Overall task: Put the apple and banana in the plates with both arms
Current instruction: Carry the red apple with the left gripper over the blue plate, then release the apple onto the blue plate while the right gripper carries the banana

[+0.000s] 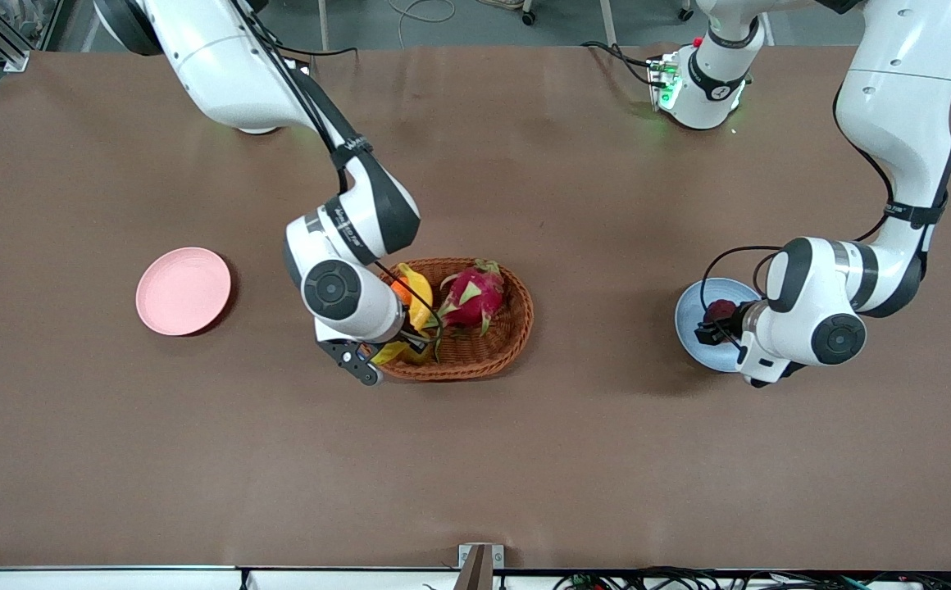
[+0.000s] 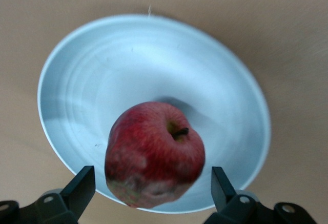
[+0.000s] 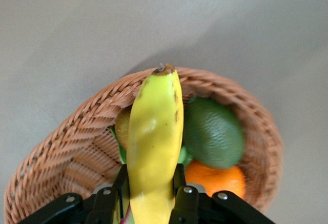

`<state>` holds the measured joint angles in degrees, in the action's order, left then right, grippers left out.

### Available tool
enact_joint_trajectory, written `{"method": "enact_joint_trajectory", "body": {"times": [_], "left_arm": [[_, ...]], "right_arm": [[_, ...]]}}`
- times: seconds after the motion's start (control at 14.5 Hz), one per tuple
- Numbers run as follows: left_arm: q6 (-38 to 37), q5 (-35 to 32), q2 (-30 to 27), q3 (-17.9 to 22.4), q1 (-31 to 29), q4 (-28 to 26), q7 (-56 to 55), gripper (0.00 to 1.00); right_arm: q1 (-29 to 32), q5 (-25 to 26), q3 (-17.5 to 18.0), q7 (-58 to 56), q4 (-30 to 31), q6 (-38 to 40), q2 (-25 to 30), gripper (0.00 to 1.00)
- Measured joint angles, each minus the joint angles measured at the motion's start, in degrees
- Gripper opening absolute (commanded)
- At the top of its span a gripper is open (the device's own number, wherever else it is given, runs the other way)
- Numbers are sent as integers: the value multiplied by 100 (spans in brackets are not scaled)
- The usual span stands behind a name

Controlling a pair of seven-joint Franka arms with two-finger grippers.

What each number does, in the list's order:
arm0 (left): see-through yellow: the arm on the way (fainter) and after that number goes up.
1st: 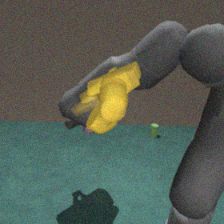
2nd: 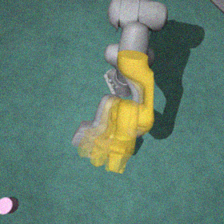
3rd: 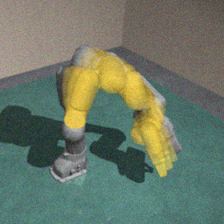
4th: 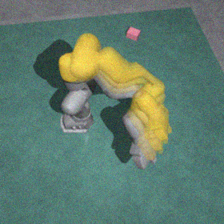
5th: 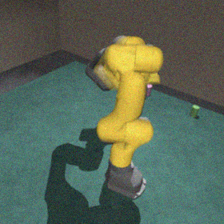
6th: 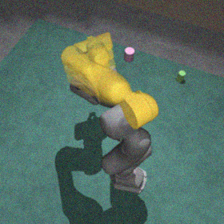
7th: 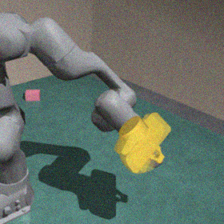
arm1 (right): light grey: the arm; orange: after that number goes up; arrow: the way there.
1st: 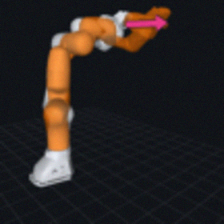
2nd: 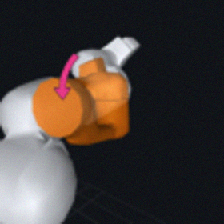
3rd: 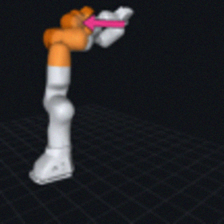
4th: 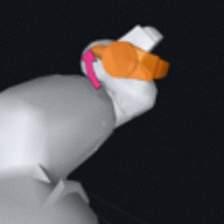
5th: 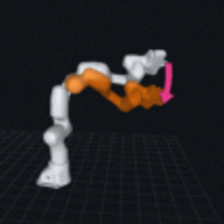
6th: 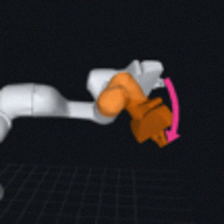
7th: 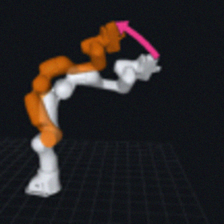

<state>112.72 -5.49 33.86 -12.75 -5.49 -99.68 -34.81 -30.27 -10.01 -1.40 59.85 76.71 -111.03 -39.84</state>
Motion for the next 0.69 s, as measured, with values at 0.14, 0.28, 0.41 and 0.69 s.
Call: {"method": "enact_joint_trajectory", "body": {"times": [0.14,0.28,0.41,0.69], "left_arm": [[-10,0,-140,-33,4,284,11,100],[-142,0,-445,-99,22,560,130,100],[-372,0,-831,-162,31,857,347,100],[-1201,-1,-1543,-155,20,1467,993,100]], "right_arm": [[331,1,-44,-760,-3,714,261,21],[766,27,-59,-1558,65,1199,516,21],[1210,59,-75,-2471,394,1307,801,21],[2048,212,-84,-4229,1560,1227,1481,21]]}}
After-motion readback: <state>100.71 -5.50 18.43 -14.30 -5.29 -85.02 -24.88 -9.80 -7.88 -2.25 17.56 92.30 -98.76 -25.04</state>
